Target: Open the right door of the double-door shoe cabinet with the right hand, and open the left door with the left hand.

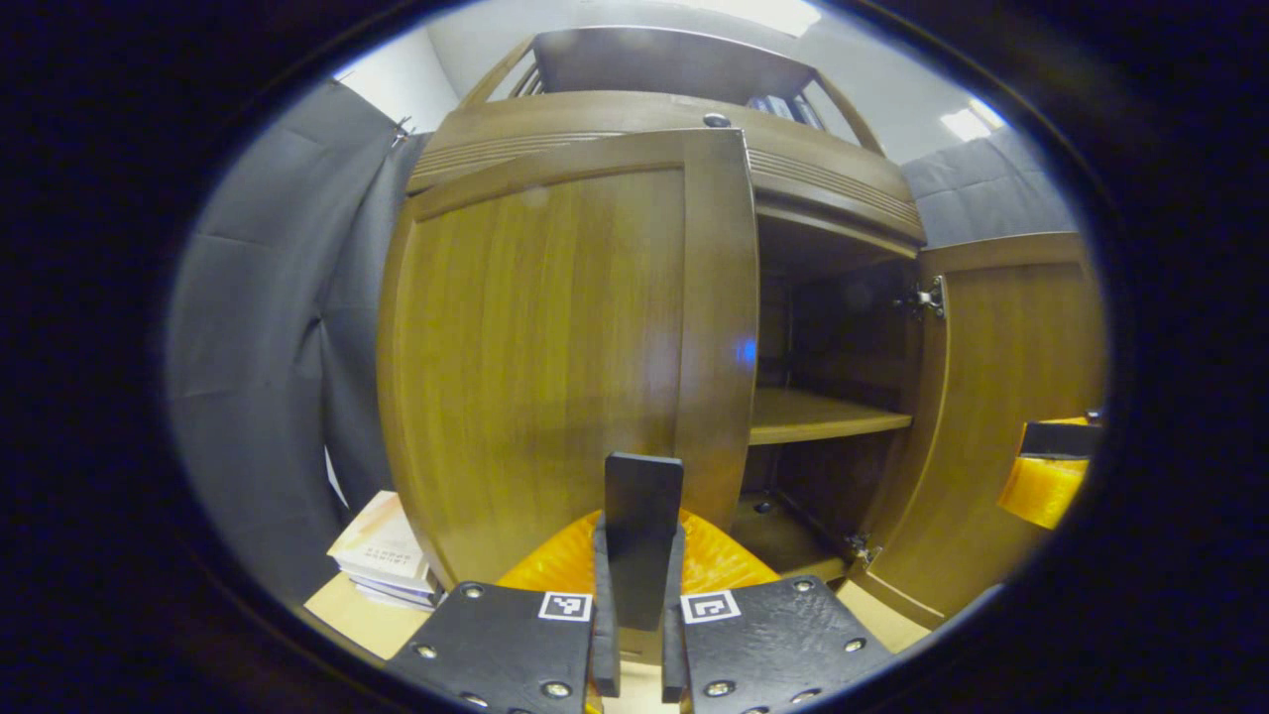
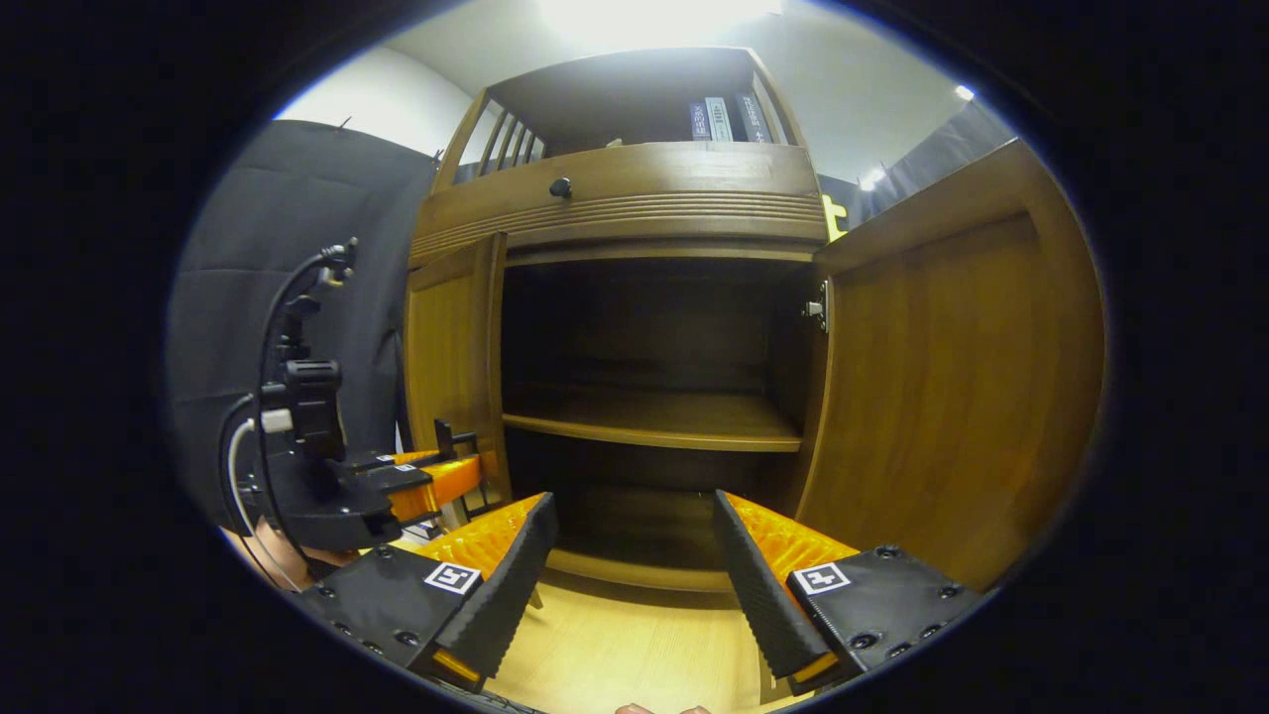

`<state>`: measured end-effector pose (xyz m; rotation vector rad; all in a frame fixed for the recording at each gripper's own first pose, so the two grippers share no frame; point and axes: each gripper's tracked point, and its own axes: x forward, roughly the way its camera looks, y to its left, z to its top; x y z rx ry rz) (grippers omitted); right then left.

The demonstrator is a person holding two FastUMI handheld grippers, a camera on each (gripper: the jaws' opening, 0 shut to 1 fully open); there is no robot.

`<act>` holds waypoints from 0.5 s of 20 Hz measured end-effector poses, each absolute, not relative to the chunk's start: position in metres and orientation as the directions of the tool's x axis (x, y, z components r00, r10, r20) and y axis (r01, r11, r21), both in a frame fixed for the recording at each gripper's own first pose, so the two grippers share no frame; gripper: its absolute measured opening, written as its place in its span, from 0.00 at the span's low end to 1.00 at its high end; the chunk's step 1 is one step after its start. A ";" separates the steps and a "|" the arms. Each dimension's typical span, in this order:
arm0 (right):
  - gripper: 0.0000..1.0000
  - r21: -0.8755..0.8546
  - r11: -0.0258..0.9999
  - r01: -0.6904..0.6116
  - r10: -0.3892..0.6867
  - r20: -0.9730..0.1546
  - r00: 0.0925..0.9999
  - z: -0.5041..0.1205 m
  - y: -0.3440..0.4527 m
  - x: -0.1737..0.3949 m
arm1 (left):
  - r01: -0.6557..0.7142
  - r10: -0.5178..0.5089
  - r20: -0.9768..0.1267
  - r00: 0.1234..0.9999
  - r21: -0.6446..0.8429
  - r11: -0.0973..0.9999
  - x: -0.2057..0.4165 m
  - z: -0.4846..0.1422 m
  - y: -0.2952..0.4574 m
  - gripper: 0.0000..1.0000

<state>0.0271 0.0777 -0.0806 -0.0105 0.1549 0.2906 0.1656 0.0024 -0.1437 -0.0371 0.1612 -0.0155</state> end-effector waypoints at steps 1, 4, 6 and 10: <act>0.99 0.011 0.961 -0.276 0.274 -0.157 0.949 -0.080 0.078 0.023 | 0.014 -0.020 -0.157 0.987 -0.038 0.999 0.161 -0.142 0.006 0.19; 0.99 -0.001 0.970 -0.245 0.241 -0.172 0.955 -0.082 0.078 0.011 | 0.021 -0.026 -0.149 0.989 -0.039 0.999 0.139 -0.140 0.017 0.19; 0.97 -0.001 0.974 -0.228 0.224 -0.182 0.957 -0.083 0.079 0.004 | 0.024 -0.030 -0.146 0.989 -0.044 0.999 0.128 -0.140 0.024 0.19; 0.97 0.010 0.979 -0.203 0.201 -0.188 0.961 -0.083 0.087 -0.007 | 0.020 -0.025 -0.137 0.990 -0.042 0.999 0.104 -0.136 0.041 0.18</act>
